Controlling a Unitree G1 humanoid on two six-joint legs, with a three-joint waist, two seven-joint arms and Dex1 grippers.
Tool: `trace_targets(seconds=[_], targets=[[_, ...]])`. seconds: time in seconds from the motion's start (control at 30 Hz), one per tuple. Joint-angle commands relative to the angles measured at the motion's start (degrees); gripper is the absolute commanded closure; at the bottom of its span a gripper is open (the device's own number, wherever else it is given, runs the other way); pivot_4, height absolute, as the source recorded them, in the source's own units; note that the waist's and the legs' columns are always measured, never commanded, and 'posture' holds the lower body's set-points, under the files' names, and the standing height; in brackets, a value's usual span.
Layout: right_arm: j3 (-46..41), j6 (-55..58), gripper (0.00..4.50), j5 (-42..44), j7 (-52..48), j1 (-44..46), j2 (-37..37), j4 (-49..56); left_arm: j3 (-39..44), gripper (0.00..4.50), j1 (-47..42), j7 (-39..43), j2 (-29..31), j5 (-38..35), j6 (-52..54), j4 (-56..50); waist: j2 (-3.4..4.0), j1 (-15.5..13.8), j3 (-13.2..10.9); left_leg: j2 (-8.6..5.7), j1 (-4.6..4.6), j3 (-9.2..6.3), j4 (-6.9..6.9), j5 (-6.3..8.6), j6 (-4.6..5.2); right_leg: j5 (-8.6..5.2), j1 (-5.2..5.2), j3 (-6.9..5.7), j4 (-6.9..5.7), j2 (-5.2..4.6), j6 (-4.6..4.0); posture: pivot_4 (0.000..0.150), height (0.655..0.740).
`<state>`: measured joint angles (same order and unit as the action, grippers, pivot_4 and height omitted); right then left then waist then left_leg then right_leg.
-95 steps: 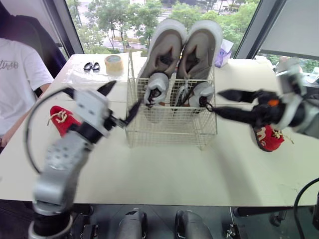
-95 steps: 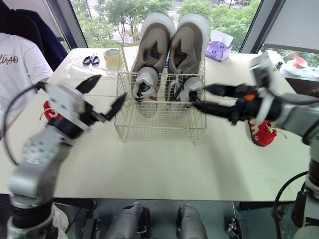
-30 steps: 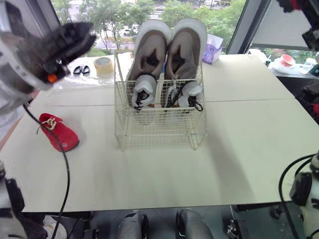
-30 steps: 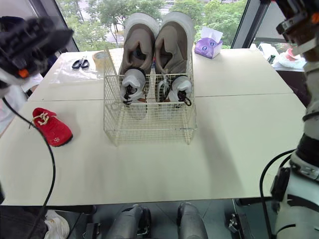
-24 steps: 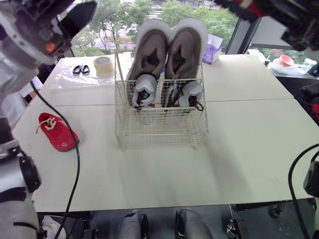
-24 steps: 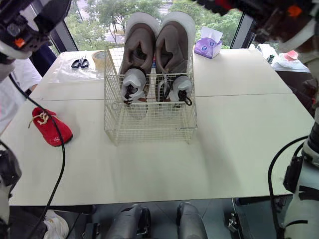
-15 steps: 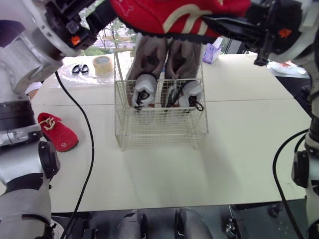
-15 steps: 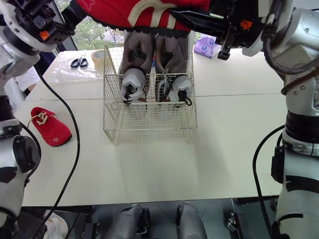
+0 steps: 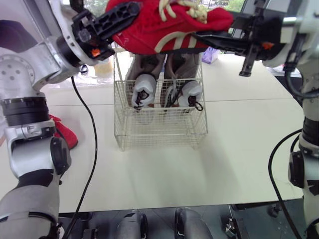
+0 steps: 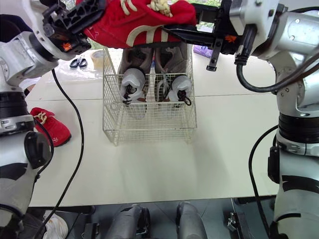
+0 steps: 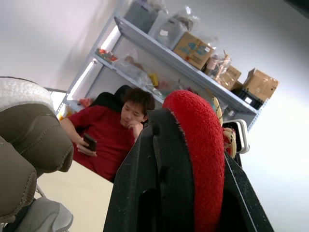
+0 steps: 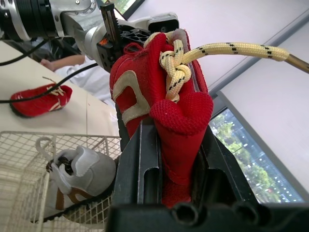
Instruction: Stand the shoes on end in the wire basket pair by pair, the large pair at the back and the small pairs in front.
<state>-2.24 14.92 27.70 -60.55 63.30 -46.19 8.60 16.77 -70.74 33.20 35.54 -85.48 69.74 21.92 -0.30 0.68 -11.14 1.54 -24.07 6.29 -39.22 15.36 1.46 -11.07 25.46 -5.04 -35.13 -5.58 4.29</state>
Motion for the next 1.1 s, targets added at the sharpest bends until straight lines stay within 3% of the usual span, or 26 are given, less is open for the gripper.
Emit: trace_targets(seconds=[0.03, 0.1, 0.17, 0.23, 0.37, 0.43, 0.5, 0.73, 1.1], targets=[[-2.8, 2.9, 2.9, 1.1, 2.3, -0.9, -0.3, 1.0, 4.5, 4.2, -1.1, -1.6, -0.5, -1.9, -1.4, -2.8, 0.0, -0.1, 0.0, 0.0, 0.0, 0.0, 0.0, 0.0, 0.0, 0.0, 0.0, 0.0, 0.0, 0.0, 0.0, 0.15, 0.74], [-7.7, 10.7, 1.79, 7.9, 7.0, -2.4, 0.6, 0.9, 7.0, 4.2, 0.1, -5.0, -1.6, -3.5, -3.5, -5.1, -0.01, -0.1, 0.0, 0.0, 0.0, -0.01, -0.01, 0.0, 0.0, 0.0, -0.02, 0.0, 0.0, -0.02, 0.0, 0.15, 0.74], [-16.1, 19.6, 0.69, 20.5, 16.1, -5.7, 4.5, 1.2, 10.8, 4.2, 1.8, -11.1, -5.8, -5.3, -9.5, -8.8, -0.15, -0.2, 0.1, 0.0, 0.0, -0.04, -0.02, 0.0, 0.0, 0.01, -0.03, 0.0, 0.0, -0.05, -0.01, 0.15, 0.74], [-22.4, 23.9, 0.07, 33.4, 28.7, -9.0, 11.6, 3.1, 13.2, 4.2, 4.2, -15.2, -11.3, -5.7, -16.1, -14.9, -0.19, -0.3, 0.1, 0.0, 0.04, -0.11, -0.03, 0.0, -0.01, 0.02, -0.12, -0.04, 0.02, -0.1, -0.03, 0.15, 0.74], [-25.2, 21.6, 0.07, 49.3, 48.4, -12.4, 26.7, 8.3, 11.8, 4.2, 7.0, -17.3, -19.6, -1.3, -25.4, -23.5, -0.18, -0.2, 0.1, -0.01, 0.09, -0.09, 0.0, -0.06, -0.1, 0.08, -0.1, -0.04, -0.06, -0.13, -0.11, 0.15, 0.74], [-22.5, 17.9, 0.07, 52.8, 55.0, -13.9, 36.6, 11.8, 9.4, 4.2, 8.2, -16.7, -23.7, 3.6, -30.5, -26.7, -0.17, -0.1, 0.1, 0.03, 0.08, -0.09, 0.02, -0.08, -0.13, 0.09, -0.09, -0.05, -0.07, -0.03, -0.13, 0.15, 0.74], [-20.1, 16.2, 0.07, 53.1, 57.4, -13.2, 41.5, 13.2, 7.9, 4.2, 9.1, -16.7, -25.5, 6.0, -32.4, -27.5, -0.13, 0.0, 0.1, 0.05, 0.09, -0.06, 0.04, -0.09, -0.14, 0.09, -0.08, -0.05, -0.08, 0.03, -0.13, 0.15, 0.74], [-14.8, 13.7, 0.07, 52.0, 58.2, -10.7, 44.2, 12.5, 3.9, 4.2, 13.5, -15.9, -26.8, 7.2, -32.4, -28.7, -0.15, -0.1, 0.1, 0.02, 0.02, -0.08, 0.01, 0.11, 0.24, 0.08, -0.07, -0.04, -0.01, 0.04, -0.12, 0.15, 0.74], [-14.3, 12.5, 0.07, 52.5, 56.0, -10.5, 41.2, 10.3, -0.6, 4.2, 19.2, -14.9, -26.3, 10.3, -31.8, -32.0, -0.15, 0.0, 0.1, 0.02, 0.0, -0.11, 0.01, 0.16, 0.31, 0.08, -0.06, -0.06, 0.0, 0.05, -0.12, 0.15, 0.74]])
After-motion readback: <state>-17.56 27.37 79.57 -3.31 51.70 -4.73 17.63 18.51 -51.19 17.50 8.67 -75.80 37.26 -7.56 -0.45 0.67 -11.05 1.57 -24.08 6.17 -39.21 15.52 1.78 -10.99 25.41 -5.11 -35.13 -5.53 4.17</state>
